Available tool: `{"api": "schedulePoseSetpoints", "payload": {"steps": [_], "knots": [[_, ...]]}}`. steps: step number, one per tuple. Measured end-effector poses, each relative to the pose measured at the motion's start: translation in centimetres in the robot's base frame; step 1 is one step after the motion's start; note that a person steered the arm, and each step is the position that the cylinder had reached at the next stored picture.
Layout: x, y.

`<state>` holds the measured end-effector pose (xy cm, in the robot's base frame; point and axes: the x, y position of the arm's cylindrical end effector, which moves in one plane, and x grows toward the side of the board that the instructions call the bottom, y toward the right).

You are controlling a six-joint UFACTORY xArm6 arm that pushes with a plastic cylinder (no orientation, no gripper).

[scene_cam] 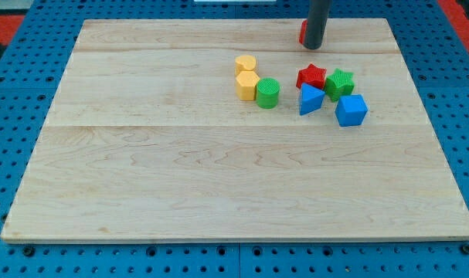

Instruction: Place the yellow heart to the top center

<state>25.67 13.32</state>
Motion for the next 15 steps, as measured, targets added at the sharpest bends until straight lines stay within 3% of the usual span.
{"api": "schedulePoseSetpoints", "payload": {"steps": [3,4,6,9,10,11,12,13,14,15], "knots": [[8.1,-9.4],[6.9,-15.5],[5.3,-21.5],[-0.7,-20.1],[-1.0,-19.2],[-2.2,-24.1],[-2.8,-23.8],[-2.8,-18.5],[-1.0,-20.0],[3.7,-18.9]]}}
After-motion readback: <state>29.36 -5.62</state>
